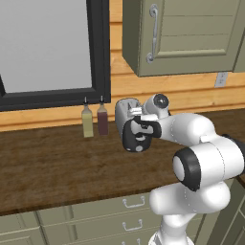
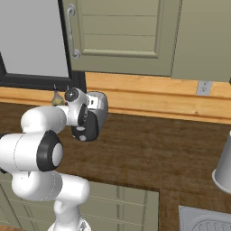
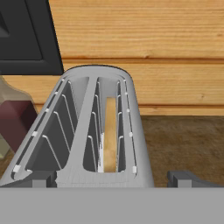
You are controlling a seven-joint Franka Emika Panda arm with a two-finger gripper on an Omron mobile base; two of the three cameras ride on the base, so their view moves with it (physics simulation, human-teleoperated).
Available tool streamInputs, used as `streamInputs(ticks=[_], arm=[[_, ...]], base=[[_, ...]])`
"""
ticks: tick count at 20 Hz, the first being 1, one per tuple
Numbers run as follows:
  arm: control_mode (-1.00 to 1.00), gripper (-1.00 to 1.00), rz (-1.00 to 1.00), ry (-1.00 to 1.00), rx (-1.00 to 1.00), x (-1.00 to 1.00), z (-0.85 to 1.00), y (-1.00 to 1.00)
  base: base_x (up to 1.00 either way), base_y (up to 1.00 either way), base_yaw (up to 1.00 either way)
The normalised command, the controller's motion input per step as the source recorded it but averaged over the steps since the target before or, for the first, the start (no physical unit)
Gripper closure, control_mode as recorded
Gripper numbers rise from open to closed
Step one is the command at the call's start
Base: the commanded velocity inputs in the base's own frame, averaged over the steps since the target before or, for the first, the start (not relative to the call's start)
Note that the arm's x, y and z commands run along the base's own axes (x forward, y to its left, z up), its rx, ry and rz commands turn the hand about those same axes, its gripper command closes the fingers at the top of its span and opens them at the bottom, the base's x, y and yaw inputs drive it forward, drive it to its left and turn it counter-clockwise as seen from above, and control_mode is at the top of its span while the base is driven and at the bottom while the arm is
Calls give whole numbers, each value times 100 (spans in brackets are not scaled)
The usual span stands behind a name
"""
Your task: Start the toaster. Once the lever pops up, take the bread to the plate on the dining counter.
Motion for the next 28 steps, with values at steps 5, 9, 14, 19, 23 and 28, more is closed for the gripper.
streamInputs(ticks=[5,9,14,19,23,28], arm=[[-100,-100,0,0,0,0,0,0],[-100,-100,0,0,0,0,0,0],[-100,-100,0,0,0,0,0,0],[-100,-100,0,0,0,0,0,0],[-100,-100,0,0,0,0,0,0],[-100,-100,0,0,0,0,0,0]], base=[[0,0,0],[0,0,0],[0,0,0],[0,0,0],[0,0,0],[0,0,0]])
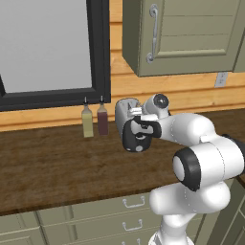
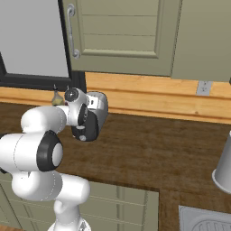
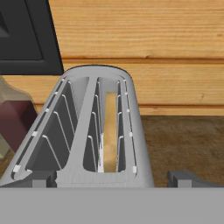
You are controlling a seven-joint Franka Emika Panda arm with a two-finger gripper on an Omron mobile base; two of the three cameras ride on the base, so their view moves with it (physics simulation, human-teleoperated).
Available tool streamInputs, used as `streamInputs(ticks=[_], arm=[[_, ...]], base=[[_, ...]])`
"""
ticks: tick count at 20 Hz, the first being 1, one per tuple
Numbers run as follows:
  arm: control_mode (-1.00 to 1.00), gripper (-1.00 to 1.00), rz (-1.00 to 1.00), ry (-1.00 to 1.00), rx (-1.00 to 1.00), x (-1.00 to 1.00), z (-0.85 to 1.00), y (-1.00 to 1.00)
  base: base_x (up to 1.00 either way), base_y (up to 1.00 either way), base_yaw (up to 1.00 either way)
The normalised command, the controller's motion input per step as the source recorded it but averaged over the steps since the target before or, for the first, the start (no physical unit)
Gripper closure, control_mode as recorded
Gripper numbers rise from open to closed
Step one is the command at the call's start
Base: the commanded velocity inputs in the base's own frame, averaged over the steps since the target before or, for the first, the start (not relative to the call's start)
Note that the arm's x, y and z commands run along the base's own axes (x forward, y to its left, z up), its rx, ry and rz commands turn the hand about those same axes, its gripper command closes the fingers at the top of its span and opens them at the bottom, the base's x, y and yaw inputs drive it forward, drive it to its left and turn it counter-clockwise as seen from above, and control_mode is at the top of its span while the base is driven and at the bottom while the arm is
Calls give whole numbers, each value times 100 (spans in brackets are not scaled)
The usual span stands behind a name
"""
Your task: Start the toaster. Once the lever pops up, take the bread to the plate on the dining counter.
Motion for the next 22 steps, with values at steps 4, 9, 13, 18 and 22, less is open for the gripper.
streamInputs(ticks=[4,9,13,18,22], arm=[[-100,-100,0,0,0,0,0,0],[-100,-100,0,0,0,0,0,0],[-100,-100,0,0,0,0,0,0],[-100,-100,0,0,0,0,0,0],[-100,-100,0,0,0,0,0,0]], base=[[0,0,0],[0,0,0],[0,0,0],[0,0,0],[0,0,0]])
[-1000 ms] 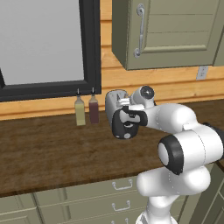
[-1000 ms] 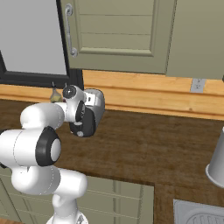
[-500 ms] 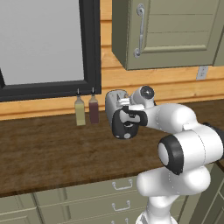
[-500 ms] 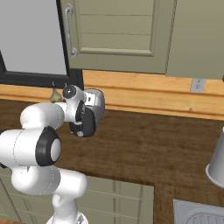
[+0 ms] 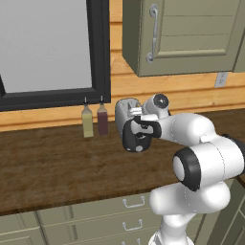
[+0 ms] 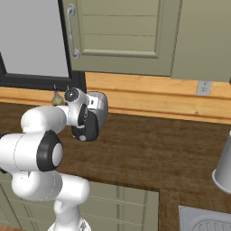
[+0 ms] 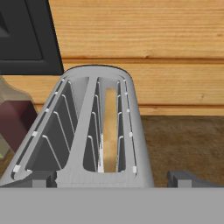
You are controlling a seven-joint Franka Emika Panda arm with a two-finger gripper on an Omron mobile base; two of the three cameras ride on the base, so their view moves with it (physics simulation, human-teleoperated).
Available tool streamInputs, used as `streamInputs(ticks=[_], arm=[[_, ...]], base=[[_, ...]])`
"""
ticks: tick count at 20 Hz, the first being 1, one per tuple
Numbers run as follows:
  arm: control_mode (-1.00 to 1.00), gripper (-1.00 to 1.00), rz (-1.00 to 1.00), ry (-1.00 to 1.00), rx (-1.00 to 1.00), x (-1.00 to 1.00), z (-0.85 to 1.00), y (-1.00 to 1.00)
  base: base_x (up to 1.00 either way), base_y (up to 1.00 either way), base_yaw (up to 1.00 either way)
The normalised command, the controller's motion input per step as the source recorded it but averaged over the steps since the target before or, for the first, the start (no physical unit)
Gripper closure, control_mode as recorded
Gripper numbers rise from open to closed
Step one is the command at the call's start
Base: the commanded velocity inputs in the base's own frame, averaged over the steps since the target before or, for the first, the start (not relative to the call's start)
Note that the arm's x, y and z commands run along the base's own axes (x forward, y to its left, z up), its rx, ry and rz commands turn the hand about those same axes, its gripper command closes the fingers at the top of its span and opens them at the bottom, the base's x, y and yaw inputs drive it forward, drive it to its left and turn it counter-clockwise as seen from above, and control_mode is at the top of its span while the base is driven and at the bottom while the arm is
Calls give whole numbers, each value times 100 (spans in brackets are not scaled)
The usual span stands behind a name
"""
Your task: Start the toaster. Once the lever pops up, take the bread to the plate on the dining counter.
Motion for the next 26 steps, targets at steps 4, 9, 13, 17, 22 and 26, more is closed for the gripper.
streamInputs(ticks=[4,9,13,17,22,26], arm=[[-100,-100,0,0,0,0,0,0],[-100,-100,0,0,0,0,0,0],[-100,-100,0,0,0,0,0,0],[-100,-100,0,0,0,0,0,0],[-100,-100,0,0,0,0,0,0],[-100,-100,0,0,0,0,0,0]], base=[[0,0,0],[0,0,0],[0,0,0],[0,0,0],[0,0,0],[0,0,0]])
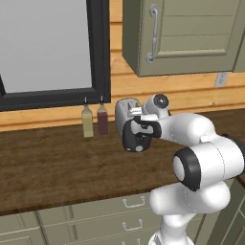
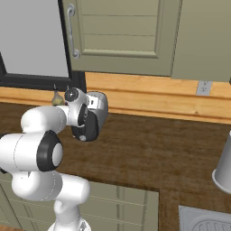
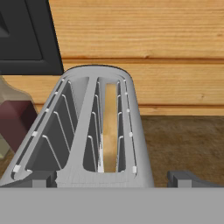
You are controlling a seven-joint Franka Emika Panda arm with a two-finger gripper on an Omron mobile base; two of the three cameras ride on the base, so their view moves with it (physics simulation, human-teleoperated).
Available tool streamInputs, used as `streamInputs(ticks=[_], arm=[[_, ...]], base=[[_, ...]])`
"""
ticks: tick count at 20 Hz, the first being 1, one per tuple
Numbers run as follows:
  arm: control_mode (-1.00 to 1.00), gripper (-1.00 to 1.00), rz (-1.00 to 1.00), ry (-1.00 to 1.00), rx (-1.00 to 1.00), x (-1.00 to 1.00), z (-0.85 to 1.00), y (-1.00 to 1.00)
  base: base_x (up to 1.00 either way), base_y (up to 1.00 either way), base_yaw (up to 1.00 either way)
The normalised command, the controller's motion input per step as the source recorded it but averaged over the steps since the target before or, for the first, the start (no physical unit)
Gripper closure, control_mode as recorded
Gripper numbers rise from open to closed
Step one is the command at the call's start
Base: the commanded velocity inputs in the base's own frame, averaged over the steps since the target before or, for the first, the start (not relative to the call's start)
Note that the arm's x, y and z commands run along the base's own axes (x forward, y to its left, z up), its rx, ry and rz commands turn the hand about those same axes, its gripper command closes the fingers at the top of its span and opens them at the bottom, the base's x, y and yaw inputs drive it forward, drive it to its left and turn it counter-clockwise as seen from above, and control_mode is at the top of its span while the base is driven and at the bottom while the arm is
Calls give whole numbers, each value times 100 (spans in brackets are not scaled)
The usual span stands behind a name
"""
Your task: Start the toaster. Once the lever pops up, take the bread to the plate on the dining counter.
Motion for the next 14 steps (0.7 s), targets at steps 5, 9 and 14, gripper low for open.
streamInputs(ticks=[5,9,14], arm=[[-100,-100,0,0,0,0,0,0],[-100,-100,0,0,0,0,0,0],[-100,-100,0,0,0,0,0,0]], base=[[0,0,0],[0,0,0],[0,0,0]])
